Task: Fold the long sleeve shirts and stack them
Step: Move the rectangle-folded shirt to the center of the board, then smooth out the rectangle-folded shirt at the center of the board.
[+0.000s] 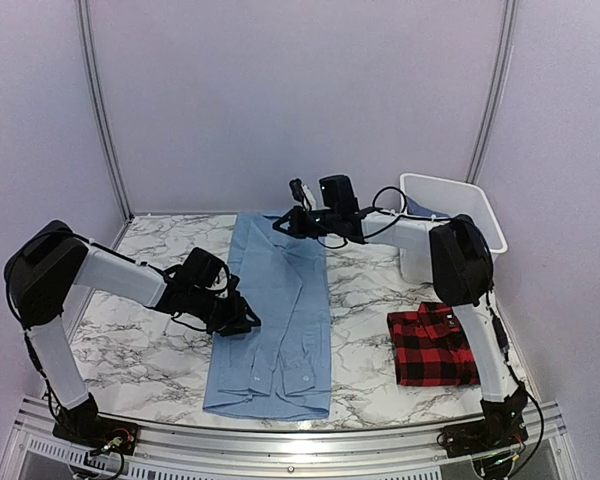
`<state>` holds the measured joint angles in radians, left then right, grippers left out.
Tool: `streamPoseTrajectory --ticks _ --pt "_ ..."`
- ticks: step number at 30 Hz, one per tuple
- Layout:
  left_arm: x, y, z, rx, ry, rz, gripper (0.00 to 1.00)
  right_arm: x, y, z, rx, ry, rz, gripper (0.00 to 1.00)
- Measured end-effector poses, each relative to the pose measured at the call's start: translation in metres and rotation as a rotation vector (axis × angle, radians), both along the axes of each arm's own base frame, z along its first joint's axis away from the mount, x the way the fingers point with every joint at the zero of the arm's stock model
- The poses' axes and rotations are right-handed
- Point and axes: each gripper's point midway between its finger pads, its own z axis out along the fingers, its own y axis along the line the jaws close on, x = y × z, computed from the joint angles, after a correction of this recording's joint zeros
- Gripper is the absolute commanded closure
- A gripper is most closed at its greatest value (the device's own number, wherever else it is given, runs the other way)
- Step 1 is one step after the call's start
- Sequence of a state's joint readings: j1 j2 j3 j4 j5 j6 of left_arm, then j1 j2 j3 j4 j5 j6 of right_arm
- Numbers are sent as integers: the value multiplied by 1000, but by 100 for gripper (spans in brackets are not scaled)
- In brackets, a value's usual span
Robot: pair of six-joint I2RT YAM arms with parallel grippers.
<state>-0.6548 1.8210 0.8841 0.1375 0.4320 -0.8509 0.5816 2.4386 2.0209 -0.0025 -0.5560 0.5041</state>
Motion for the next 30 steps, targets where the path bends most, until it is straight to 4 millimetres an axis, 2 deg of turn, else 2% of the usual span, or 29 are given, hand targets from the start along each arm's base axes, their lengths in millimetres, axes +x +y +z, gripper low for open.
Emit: streamPoseTrajectory --ticks 3,5,9,12,17,23,26,30 --pt "-10 8 0 16 14 -5 65 -30 8 4 -14 6 45 100" --pt "-16 12 0 26 22 -8 65 -55 13 -6 -35 25 81 100" --pt "-21 17 1 40 28 -12 65 -93 14 -48 -88 96 123 100" --pt "-22 18 4 43 27 -12 65 -112 2 -91 -145 180 124 100" --pt "-25 21 2 57 44 -14 65 -107 -5 -105 -160 211 99 100" --pt "-18 18 15 57 15 -16 65 -92 -8 -92 -141 195 72 100" --pt "4 9 39 40 -58 -14 65 -70 -14 -74 -113 172 34 100" --pt "65 4 93 0 -230 31 66 -24 -32 -41 -46 122 -44 100"
